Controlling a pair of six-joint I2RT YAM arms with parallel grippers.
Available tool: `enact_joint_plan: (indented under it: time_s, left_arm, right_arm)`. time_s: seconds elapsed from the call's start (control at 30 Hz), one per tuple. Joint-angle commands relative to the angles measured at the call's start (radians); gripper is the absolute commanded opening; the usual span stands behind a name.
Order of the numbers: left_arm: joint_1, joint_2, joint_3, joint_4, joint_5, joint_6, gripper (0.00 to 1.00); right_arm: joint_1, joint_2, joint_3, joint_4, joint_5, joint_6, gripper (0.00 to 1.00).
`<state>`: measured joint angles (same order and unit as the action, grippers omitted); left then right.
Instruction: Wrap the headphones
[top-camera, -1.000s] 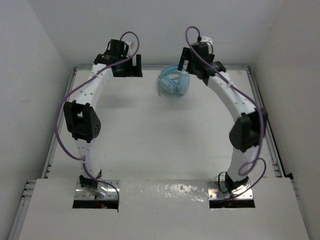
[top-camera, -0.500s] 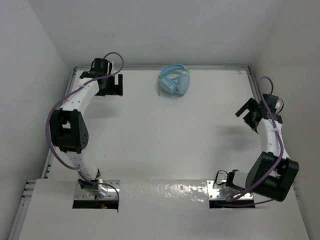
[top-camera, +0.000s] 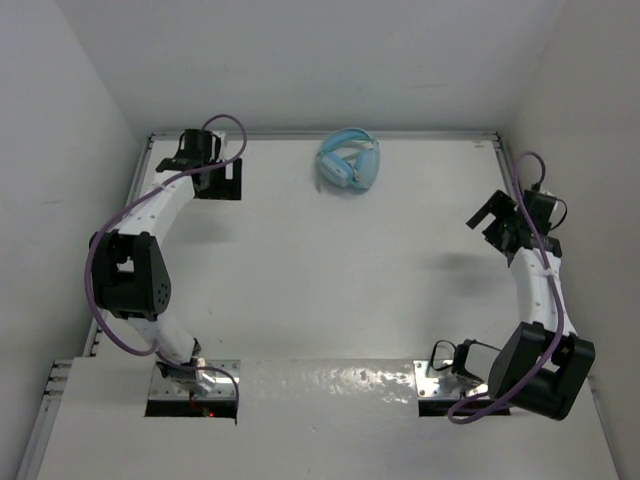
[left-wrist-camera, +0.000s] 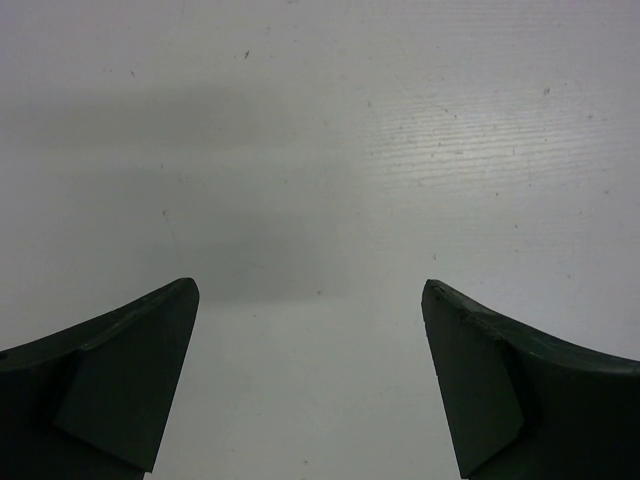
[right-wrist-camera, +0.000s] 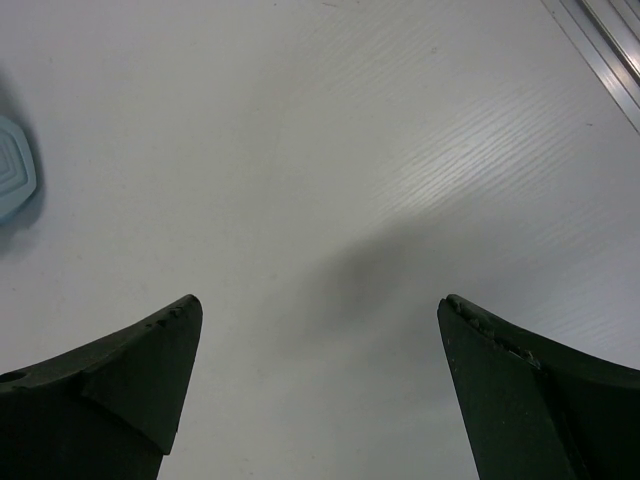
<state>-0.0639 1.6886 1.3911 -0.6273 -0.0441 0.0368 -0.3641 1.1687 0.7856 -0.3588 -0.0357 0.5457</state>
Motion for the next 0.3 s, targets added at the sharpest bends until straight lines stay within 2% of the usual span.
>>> enact_joint_plan:
  time_s: [0.0, 0.27]
  left_arm:
    - [-0.002, -0.038, -0.006, 0.044, 0.013, 0.014, 0.92]
    - [-0.001, -0.033, -0.007, 0.046, 0.033, 0.018, 0.93]
  right_arm:
    - [-0.001, -0.010, 0.017, 0.031, -0.001, -0.007, 0.99]
    - [-0.001, -0.038, 0.023, 0.021, 0.033, -0.035, 0.99]
